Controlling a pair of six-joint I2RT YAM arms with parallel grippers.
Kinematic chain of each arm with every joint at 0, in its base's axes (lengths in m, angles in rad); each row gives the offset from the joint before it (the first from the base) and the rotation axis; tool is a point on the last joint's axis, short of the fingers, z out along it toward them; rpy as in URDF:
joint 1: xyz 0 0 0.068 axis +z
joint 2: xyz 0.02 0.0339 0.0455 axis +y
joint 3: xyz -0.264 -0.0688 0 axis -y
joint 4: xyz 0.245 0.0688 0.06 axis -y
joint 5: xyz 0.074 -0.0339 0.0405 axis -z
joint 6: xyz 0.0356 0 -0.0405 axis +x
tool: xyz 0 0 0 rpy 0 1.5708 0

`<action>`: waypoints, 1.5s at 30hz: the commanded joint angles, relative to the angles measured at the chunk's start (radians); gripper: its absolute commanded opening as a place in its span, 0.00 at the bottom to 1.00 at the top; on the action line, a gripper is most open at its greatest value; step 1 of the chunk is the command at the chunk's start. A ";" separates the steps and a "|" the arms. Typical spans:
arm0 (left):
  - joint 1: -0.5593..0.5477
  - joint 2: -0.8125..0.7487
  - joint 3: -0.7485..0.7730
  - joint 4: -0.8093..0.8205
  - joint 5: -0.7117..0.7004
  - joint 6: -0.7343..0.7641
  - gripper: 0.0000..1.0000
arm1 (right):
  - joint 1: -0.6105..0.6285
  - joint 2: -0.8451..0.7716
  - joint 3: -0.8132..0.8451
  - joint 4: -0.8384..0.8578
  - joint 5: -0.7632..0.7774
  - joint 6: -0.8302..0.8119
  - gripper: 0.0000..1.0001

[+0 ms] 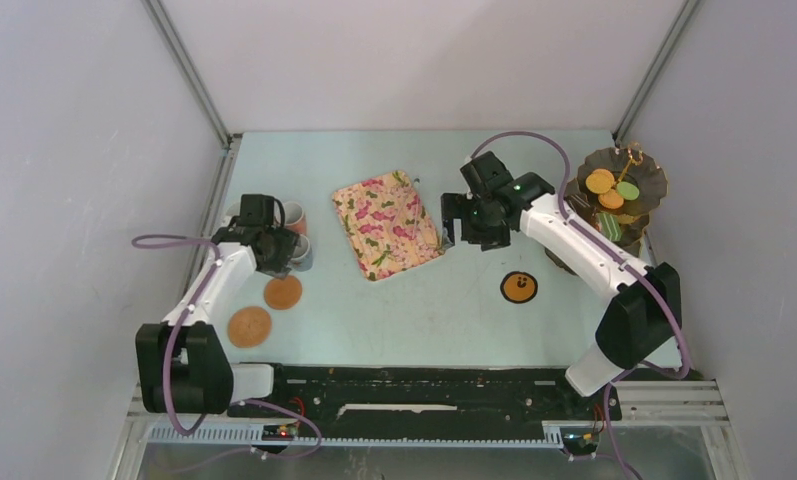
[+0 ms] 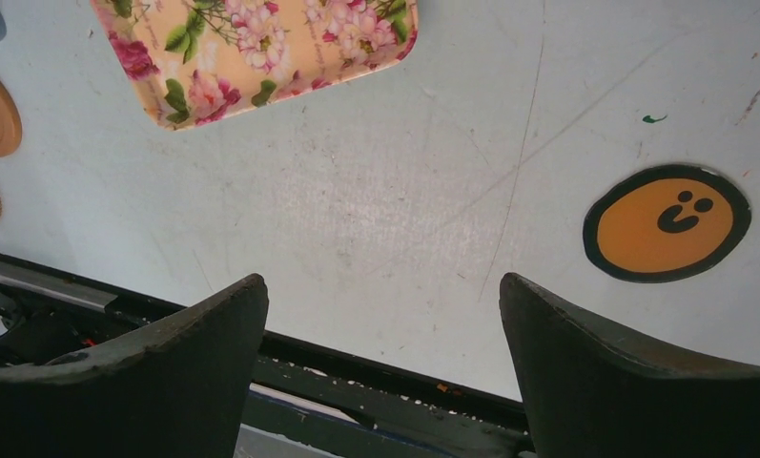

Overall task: Serve the afternoon tea
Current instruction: Pick up the cup at the center of the board, then place the cup on the coaster.

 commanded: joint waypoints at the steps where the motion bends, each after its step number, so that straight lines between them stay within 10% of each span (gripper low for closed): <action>1: 0.007 0.030 -0.026 0.085 0.010 -0.076 0.60 | -0.014 -0.048 0.000 0.022 -0.026 -0.042 0.93; 13: 0.026 0.119 0.039 0.071 0.001 0.113 0.01 | -0.017 -0.031 0.053 0.025 -0.081 -0.105 0.93; 25: -0.348 -0.008 0.166 -0.188 0.190 0.129 0.00 | 0.204 0.132 0.261 0.166 -0.171 -0.027 0.90; 45: -0.533 0.033 0.218 -0.240 0.178 0.043 0.00 | 0.365 0.233 0.280 0.098 0.048 0.123 0.65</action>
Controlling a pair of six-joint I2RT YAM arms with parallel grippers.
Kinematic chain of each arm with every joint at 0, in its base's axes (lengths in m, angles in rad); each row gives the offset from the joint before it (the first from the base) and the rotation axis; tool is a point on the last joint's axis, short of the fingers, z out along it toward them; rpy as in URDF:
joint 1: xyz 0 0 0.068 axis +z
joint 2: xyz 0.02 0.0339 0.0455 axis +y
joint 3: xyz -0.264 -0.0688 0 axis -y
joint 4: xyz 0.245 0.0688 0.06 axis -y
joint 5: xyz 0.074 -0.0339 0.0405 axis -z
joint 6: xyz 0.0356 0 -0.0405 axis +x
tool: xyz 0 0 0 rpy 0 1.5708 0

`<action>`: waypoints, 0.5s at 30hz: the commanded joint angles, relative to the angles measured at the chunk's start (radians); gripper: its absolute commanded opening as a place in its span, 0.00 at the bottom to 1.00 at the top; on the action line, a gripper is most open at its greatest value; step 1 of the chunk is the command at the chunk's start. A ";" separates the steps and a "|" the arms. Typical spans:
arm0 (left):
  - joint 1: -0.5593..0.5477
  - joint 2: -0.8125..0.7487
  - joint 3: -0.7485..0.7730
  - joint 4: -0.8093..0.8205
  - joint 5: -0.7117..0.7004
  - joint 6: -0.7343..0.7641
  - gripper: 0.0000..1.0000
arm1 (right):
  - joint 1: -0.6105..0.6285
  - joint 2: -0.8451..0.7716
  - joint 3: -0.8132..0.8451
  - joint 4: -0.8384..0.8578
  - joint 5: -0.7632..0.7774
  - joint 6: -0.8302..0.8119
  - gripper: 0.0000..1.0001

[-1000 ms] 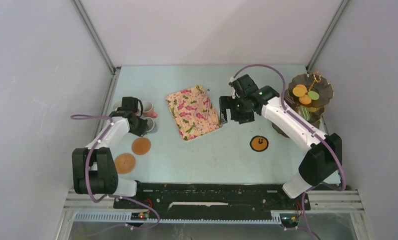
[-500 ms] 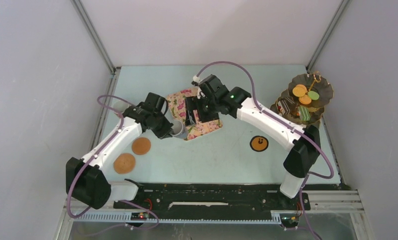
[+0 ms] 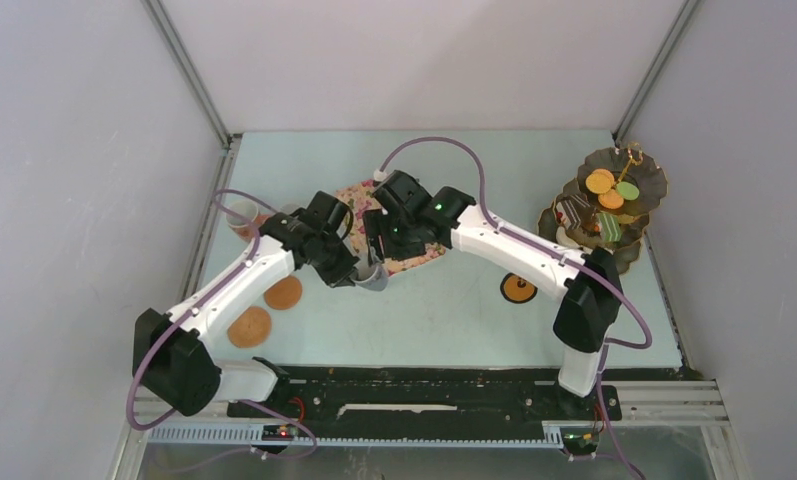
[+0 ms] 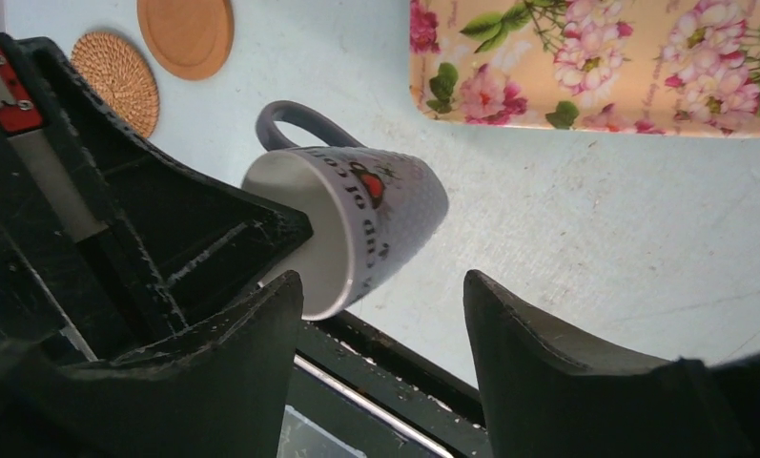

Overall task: Serve the afternoon tea
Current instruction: Place the cup on the coaster.

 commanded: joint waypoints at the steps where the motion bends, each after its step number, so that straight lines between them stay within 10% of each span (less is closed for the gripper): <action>1: -0.045 -0.006 0.031 0.025 -0.004 -0.050 0.00 | 0.037 0.001 -0.005 -0.004 0.051 0.029 0.65; 15: -0.066 -0.038 0.009 0.039 -0.011 -0.129 0.00 | 0.075 0.071 0.036 -0.153 0.297 0.153 0.35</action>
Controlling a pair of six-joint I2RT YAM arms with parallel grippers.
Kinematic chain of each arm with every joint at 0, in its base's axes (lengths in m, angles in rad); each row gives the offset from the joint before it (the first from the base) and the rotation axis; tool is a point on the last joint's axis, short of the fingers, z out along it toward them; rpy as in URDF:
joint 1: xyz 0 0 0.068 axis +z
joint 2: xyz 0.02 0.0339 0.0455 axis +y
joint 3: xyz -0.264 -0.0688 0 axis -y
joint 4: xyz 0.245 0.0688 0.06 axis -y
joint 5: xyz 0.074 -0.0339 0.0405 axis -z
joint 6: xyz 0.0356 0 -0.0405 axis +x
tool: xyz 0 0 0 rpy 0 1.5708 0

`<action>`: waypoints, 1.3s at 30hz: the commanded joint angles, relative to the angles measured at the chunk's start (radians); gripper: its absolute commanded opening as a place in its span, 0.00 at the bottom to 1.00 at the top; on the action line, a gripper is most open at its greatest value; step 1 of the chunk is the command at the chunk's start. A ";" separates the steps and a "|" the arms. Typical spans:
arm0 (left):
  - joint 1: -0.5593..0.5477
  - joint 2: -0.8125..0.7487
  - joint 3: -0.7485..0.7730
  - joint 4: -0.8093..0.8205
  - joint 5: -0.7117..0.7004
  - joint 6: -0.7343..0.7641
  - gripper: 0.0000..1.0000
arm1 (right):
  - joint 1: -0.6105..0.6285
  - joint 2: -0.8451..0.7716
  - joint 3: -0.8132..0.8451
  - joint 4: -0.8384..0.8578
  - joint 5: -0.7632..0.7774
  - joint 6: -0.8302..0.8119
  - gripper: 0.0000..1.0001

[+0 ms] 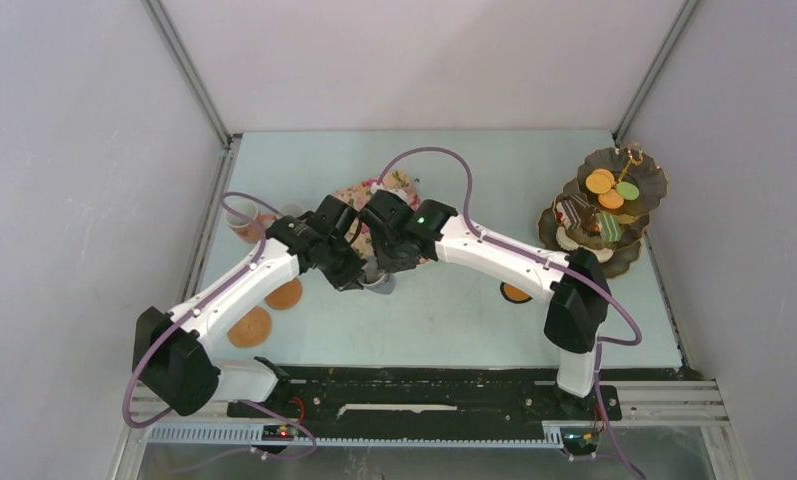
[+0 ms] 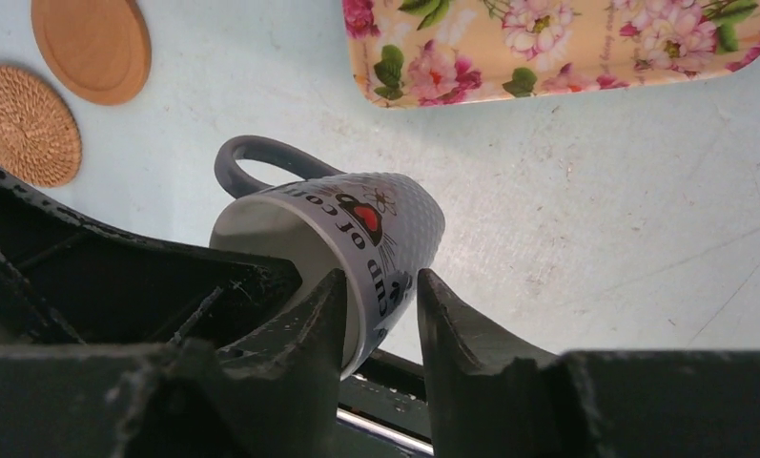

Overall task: Serve the afternoon tea
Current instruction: Place the cup on the coaster.

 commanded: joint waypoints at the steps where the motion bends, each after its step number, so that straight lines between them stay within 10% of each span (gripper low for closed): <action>1: -0.001 -0.044 0.006 0.038 -0.009 -0.061 0.00 | 0.000 0.037 0.049 -0.104 0.121 0.057 0.31; 6: -0.001 -0.053 0.013 0.039 -0.011 -0.073 0.00 | 0.002 0.051 0.069 -0.118 0.141 0.069 0.00; 13: -0.001 -0.051 0.027 0.034 -0.007 -0.077 0.03 | 0.016 0.072 0.099 -0.146 0.172 0.075 0.00; 30: 0.013 -0.157 -0.002 0.058 0.025 -0.038 0.78 | -0.041 -0.033 -0.116 -0.030 0.163 0.080 0.00; 39: 0.105 -0.414 -0.127 0.241 0.108 0.196 0.98 | -0.365 -0.507 -0.530 -0.060 0.193 -0.020 0.00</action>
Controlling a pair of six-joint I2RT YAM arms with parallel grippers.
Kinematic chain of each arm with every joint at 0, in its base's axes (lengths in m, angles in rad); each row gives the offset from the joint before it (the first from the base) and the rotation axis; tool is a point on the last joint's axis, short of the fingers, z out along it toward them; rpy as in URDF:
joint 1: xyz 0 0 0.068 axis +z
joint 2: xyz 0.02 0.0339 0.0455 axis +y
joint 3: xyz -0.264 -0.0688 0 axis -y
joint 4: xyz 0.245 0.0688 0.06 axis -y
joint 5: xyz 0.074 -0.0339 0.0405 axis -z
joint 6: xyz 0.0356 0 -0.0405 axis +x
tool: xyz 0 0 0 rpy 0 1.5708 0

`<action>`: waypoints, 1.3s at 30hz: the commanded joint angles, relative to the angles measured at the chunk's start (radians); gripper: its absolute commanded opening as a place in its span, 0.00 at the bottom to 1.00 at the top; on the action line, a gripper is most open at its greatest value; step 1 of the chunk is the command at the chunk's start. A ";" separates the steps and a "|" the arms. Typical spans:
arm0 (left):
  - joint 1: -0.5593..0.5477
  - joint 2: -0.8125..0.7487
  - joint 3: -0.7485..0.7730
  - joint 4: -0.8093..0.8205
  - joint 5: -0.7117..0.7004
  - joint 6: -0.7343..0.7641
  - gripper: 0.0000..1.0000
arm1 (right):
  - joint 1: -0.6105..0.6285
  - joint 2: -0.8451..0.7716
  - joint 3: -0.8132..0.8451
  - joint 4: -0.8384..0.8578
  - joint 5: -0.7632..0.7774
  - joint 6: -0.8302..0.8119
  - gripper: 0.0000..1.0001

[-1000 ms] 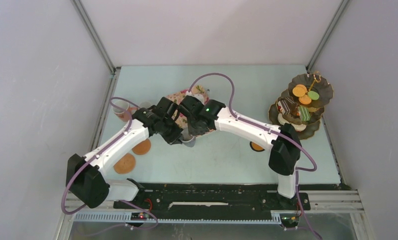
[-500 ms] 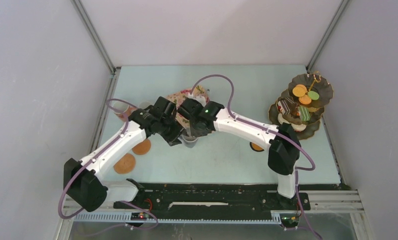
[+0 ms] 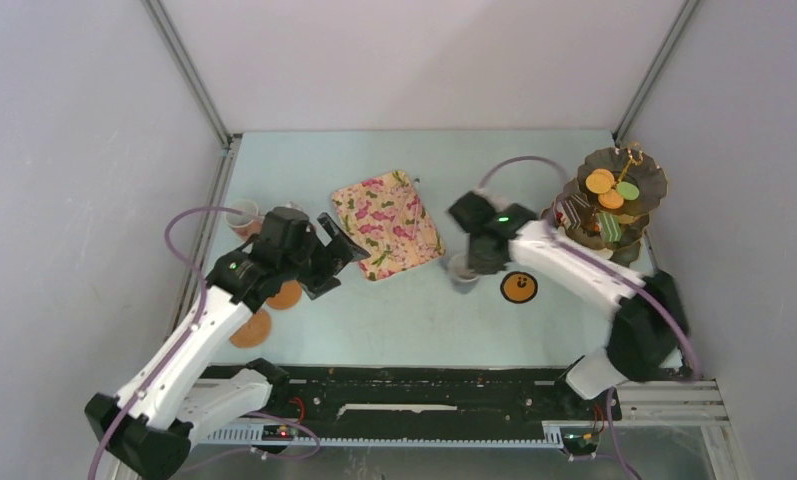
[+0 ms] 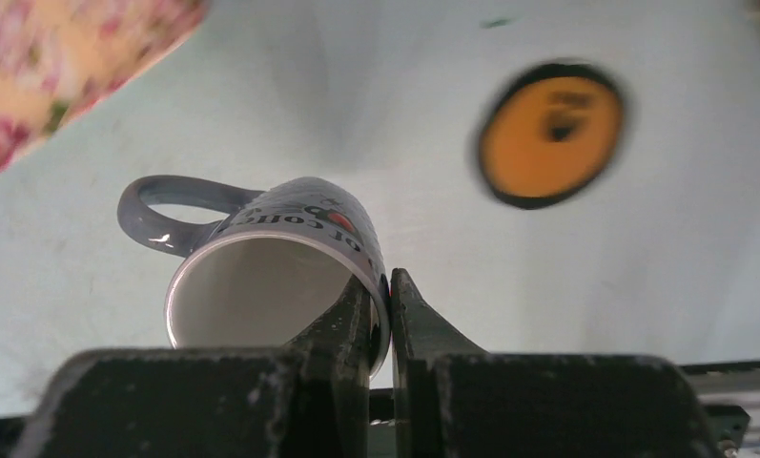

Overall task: Serve the afternoon tea
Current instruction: Place the cup on the coaster.

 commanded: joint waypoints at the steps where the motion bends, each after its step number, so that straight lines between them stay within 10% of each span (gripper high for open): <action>1: 0.043 -0.113 -0.042 0.131 0.059 0.144 0.98 | -0.179 -0.287 -0.125 -0.028 0.052 -0.063 0.00; 10: 0.066 -0.148 -0.032 0.151 0.075 0.220 0.98 | -0.488 -0.464 -0.352 0.098 -0.022 -0.118 0.00; 31: 0.167 -0.159 -0.002 0.014 -0.049 0.367 0.97 | -0.498 -0.329 -0.414 0.228 0.032 -0.109 0.00; 39: 0.284 -0.179 -0.104 -0.058 -0.262 0.491 0.99 | -0.495 -0.340 -0.408 0.229 -0.009 -0.129 0.30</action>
